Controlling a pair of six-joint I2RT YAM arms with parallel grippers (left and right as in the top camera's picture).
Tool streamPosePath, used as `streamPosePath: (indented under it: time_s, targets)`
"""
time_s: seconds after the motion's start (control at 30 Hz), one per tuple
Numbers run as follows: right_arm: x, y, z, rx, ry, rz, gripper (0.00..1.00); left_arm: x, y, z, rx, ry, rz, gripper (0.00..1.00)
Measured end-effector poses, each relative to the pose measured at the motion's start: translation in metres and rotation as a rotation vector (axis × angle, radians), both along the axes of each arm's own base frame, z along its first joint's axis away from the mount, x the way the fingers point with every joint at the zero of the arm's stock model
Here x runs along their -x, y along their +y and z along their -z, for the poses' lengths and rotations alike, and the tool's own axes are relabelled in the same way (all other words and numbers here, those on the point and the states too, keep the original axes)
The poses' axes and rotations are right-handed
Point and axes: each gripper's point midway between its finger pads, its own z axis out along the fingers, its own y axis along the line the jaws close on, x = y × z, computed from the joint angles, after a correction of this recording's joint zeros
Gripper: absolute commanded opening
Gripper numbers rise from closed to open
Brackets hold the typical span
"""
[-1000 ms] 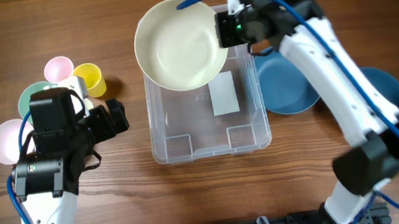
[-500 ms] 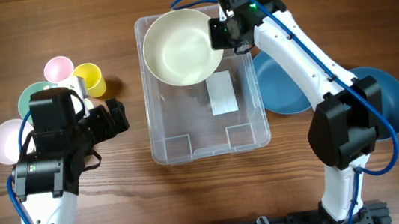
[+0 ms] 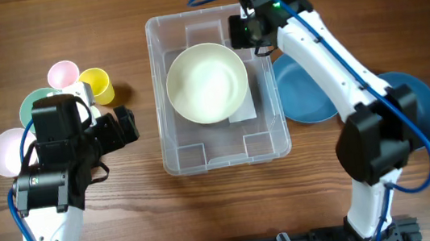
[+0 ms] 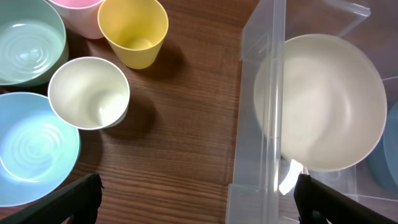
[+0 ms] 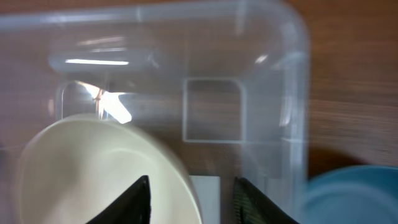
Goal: Pack container
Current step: 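Carry the cream bowl into the clear bin and release it, then grasp the lower-right teal bowl rim with the right gripper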
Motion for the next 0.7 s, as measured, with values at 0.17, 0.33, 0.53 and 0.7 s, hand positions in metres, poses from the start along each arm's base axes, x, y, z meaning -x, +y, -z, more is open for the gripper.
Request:
streamPosePath:
  time_s: [0.17,0.33,0.53,0.7]
  targets:
    - [0.034,-0.105,-0.13,-0.004,-0.197,0.279,0.74,0.0,0.0,0.0,0.0,0.0,0.0,1.0]
    - [0.117,-0.291,-0.167,-0.055,-0.161,0.894,0.91,0.0,0.0,0.0,0.0,0.001,0.0,1.0]
    - [0.188,-0.398,-0.077,-0.147,0.077,1.293,0.94,0.0,0.0,0.0,0.0,0.001,0.0,1.0]
    - [0.228,-0.408,0.017,-0.188,0.254,1.394,0.94,0.0,0.0,0.0,0.0,0.002,0.0,1.0]
